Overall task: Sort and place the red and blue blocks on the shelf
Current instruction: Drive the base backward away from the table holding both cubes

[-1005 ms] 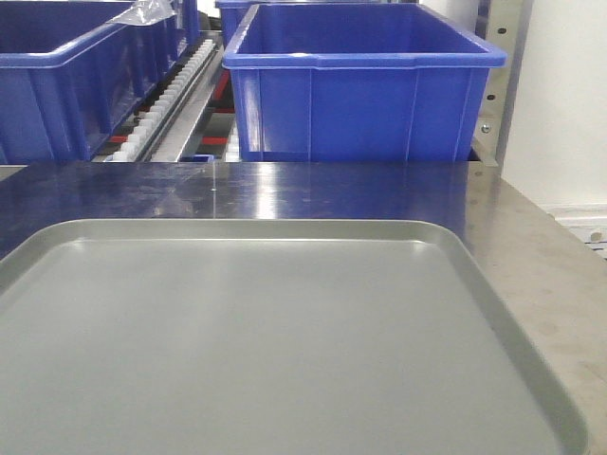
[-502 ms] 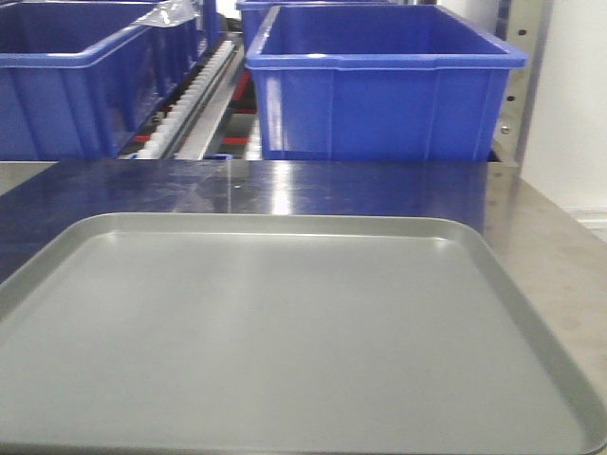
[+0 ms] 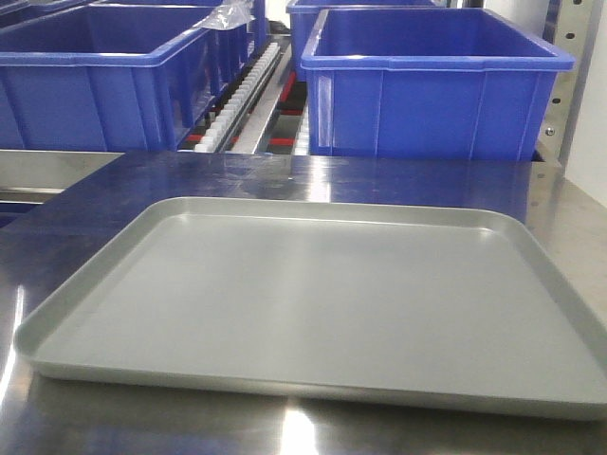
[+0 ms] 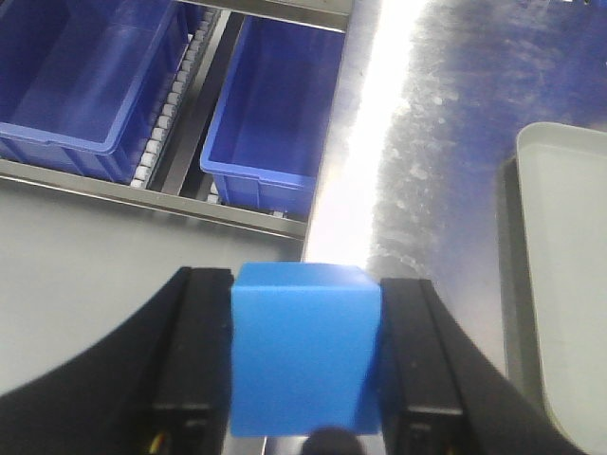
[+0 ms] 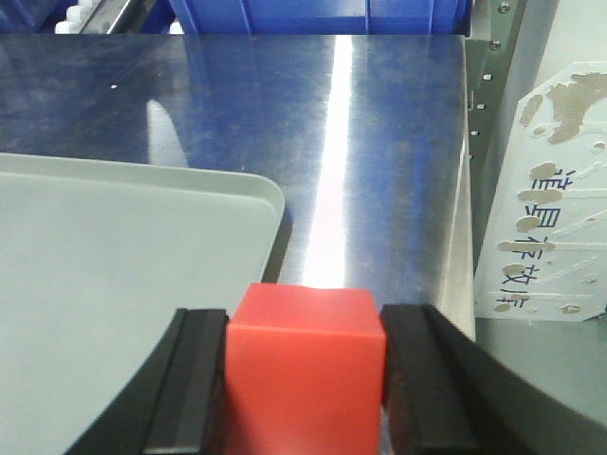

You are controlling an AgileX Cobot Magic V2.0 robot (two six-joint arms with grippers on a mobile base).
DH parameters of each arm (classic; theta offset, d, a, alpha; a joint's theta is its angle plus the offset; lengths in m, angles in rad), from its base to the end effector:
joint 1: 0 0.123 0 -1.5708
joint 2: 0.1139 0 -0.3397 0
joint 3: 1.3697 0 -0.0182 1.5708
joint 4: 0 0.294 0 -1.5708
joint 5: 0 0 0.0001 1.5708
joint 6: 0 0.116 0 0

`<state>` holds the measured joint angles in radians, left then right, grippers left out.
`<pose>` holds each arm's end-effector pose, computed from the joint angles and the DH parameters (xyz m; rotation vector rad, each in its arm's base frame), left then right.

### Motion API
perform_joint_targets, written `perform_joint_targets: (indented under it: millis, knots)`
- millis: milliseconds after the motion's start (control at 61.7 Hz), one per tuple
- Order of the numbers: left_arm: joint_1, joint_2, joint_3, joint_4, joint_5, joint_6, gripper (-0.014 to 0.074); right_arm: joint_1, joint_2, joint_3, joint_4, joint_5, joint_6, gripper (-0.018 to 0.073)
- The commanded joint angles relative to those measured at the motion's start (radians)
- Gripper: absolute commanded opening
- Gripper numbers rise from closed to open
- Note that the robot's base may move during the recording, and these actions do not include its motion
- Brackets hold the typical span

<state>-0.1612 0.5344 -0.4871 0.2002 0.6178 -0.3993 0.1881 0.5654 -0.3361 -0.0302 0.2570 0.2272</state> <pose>0.1199 -0.0059 0.2959 -0.1468 2.1319 -0.1095 0.1339 0.0246 0.2676 0.0148 1.9778 0.2444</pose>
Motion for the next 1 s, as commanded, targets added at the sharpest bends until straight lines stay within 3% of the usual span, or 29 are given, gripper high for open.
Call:
perform_joint_targets:
  millis: [0,989]
  knots:
    - [0.000,0.001,-0.029,0.012,-0.070,-0.005,0.0125,-0.006,-0.002,-0.027,-0.012,-0.088,-0.007,0.0049]
    - [0.000,0.001,-0.029,0.012,-0.070,-0.005,0.0125,-0.006,-0.002,-0.027,-0.012,-0.088,-0.007,0.0049]
